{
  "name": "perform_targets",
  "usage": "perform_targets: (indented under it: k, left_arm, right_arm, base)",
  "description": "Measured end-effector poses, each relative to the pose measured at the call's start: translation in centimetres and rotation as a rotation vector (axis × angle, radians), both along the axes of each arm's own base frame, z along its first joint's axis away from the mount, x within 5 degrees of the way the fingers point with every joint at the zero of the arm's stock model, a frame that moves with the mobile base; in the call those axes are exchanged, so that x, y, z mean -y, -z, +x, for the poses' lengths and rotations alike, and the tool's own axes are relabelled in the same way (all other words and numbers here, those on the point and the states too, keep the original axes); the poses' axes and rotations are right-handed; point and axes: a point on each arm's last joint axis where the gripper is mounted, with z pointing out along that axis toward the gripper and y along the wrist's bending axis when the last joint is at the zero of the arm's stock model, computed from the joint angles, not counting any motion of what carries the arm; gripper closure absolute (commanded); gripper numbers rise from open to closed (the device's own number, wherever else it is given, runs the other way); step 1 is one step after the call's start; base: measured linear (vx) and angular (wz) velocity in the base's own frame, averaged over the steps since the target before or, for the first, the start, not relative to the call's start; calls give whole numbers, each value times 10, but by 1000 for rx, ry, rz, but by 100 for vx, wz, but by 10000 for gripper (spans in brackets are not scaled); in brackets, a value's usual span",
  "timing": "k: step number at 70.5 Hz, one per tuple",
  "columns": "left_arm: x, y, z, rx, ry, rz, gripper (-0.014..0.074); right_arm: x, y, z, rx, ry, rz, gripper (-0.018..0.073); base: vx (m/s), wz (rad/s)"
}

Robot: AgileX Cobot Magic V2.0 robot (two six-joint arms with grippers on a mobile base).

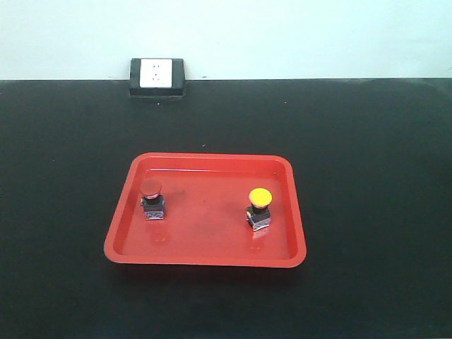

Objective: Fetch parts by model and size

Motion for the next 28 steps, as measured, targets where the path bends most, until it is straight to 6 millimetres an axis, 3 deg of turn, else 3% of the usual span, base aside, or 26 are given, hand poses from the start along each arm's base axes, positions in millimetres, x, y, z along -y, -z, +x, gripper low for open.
perform_targets:
  k: [28]
  left_arm:
    - [0, 0, 0, 0, 0, 0, 603]
  right_arm:
    - [0, 0, 0, -3, 0, 0, 569]
  base:
    - [0, 0]
